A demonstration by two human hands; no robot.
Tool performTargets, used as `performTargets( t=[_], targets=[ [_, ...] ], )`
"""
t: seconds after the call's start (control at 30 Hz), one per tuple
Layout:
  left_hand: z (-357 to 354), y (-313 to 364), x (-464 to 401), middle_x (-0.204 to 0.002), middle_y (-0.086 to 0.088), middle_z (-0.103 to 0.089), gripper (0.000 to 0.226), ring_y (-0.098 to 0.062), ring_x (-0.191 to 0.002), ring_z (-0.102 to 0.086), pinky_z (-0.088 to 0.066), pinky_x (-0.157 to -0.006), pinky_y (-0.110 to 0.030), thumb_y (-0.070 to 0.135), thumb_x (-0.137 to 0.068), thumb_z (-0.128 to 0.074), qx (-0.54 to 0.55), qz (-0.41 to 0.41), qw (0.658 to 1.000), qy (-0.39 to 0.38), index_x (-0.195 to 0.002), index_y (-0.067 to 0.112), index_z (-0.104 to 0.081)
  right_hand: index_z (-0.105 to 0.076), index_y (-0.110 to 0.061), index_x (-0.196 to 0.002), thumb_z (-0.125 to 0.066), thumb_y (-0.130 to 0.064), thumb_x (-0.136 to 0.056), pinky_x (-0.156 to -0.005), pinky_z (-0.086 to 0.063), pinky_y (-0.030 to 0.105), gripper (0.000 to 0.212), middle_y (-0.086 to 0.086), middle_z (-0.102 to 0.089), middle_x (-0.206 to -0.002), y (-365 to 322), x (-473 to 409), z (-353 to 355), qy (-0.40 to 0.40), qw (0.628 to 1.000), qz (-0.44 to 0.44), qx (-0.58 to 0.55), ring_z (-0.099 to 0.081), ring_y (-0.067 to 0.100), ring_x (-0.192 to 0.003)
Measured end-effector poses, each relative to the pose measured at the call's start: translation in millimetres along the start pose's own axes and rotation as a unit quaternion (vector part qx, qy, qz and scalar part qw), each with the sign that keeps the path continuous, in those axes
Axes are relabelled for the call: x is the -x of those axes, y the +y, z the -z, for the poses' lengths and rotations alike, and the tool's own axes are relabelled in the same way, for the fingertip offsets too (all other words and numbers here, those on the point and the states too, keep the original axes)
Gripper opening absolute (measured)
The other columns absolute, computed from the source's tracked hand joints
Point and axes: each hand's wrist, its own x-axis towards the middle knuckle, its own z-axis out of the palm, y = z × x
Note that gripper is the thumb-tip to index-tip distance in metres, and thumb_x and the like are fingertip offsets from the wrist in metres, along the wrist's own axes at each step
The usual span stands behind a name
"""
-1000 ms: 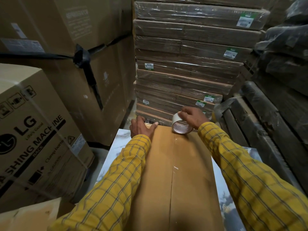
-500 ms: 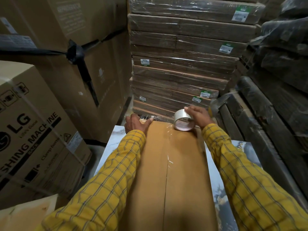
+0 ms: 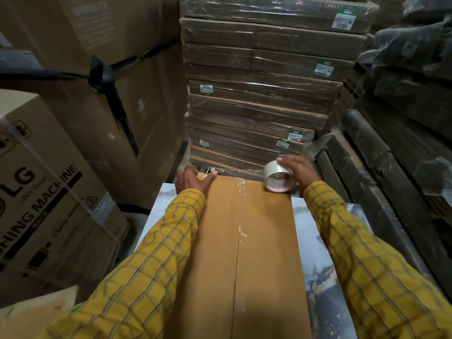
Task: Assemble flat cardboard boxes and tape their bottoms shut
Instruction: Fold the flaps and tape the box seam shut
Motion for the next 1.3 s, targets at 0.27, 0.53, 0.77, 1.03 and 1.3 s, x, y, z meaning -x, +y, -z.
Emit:
performTargets(
  t=[0.27, 0.53, 0.77, 1.03, 1.3],
  targets=[
    [1.5, 2.7, 0.8, -0.118, -0.009, -0.053, 0.062, -0.029, -0.109, -0.054, -0.048, -0.09, -0.041, 0.064, -0.069, -0.079, 0.015, 0.004, 1.0, -0.006, -0.105, 0.019, -0.057, -0.066, -0.009, -0.082, -0.08, -0.058, -0.074, -0.067, -0.055, 0.033, 0.051, 0.01, -0.068, -0.079, 10.1, 7.2, 28.8, 0.023, 0.998, -0.036, 0.054, -0.066, 0.021, -0.072],
    [2.2, 4.9, 1.6, -0.12, -0.01, -0.053, 0.062, -0.029, -0.11, -0.053, -0.047, -0.092, -0.041, 0.062, -0.071, -0.079, 0.006, 0.005, 1.0, -0.005, -0.107, 0.016, -0.058, -0.052, -0.02, -0.06, -0.067, -0.031, -0.096, -0.057, -0.036, 0.025, 0.041, -0.008, -0.049, -0.058, -6.9, 16.2, 44.1, 0.061, 0.975, 0.021, 0.211, -0.046, 0.011, -0.056],
    [1.7, 5.2, 2.7, -0.12, -0.009, -0.052, 0.062, -0.028, -0.109, -0.053, -0.046, -0.088, -0.038, 0.062, -0.072, -0.078, 0.008, 0.007, 1.0, -0.002, -0.109, 0.017, -0.058, -0.054, -0.018, -0.058, -0.066, -0.046, -0.094, -0.06, -0.035, 0.031, 0.047, -0.004, -0.05, -0.057, 26.6, 13.6, 48.3, 0.056, 0.937, 0.014, 0.344, -0.047, 0.019, -0.059],
    [1.7, 2.8, -0.1, -0.111, -0.005, -0.048, 0.063, -0.024, -0.103, -0.051, -0.049, -0.088, -0.039, 0.065, -0.069, -0.077, -0.003, 0.005, 1.0, 0.004, -0.106, 0.018, -0.058, -0.063, -0.024, -0.08, -0.062, -0.05, -0.095, -0.071, -0.035, 0.029, 0.03, 0.003, -0.058, -0.078, 48.1, 19.3, 40.1, 0.061, 0.936, 0.002, 0.348, -0.057, 0.021, -0.08],
    [2.6, 9.4, -7.5, -0.096, -0.007, -0.063, 0.032, -0.029, -0.094, -0.059, -0.049, -0.081, -0.038, 0.049, -0.083, -0.064, 0.048, 0.038, 0.998, 0.024, -0.078, 0.018, -0.057, -0.075, -0.008, -0.103, -0.053, -0.093, -0.066, -0.077, -0.045, 0.032, 0.095, 0.013, -0.074, -0.104, 64.6, 18.9, 35.4, 0.085, 0.921, -0.004, 0.379, -0.068, 0.032, -0.097]
  ],
)
